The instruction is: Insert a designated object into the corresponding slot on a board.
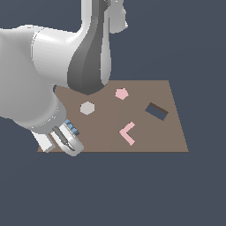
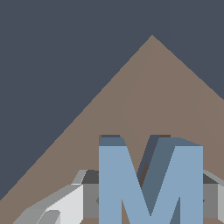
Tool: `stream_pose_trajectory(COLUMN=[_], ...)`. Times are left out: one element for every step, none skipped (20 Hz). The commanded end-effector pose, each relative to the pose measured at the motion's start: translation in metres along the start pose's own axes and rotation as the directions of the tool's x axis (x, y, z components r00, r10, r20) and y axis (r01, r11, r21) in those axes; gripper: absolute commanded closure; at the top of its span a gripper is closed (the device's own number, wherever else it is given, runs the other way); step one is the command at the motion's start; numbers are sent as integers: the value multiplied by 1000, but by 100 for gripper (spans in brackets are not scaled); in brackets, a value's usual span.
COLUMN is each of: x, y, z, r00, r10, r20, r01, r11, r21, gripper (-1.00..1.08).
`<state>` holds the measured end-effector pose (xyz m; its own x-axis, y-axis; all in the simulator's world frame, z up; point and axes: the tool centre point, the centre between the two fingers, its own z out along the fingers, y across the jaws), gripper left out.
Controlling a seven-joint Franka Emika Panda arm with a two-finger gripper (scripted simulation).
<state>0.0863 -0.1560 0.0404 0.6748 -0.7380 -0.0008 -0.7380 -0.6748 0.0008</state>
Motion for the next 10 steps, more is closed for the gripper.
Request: stream_pose_trajectory(x=[0,-1,-1,0,0,-1,-1,-1,-1,-1], y=[-1,-2,-2,-1,-1,-1,-2,-2,-2,-2], z=[0,0,0,0,1,2,5,8,9,10], r00=[1000,1000,1000,1000,1000,1000,1000,1000,1000,1000], r10=[-2,0,0,0,0,0,0,0,0,0], r20=[0,0,0,0,0,0,0,0,0,0], r01=[2,0,0,0,0,0,0,0,0,0], r11=[1000,1000,1000,1000,1000,1000,1000,1000,1000,1000], r21=[1,1,1,0,0,0,0,0,0,0], gripper=[108,108,108,108,108,108,108,108,108,108])
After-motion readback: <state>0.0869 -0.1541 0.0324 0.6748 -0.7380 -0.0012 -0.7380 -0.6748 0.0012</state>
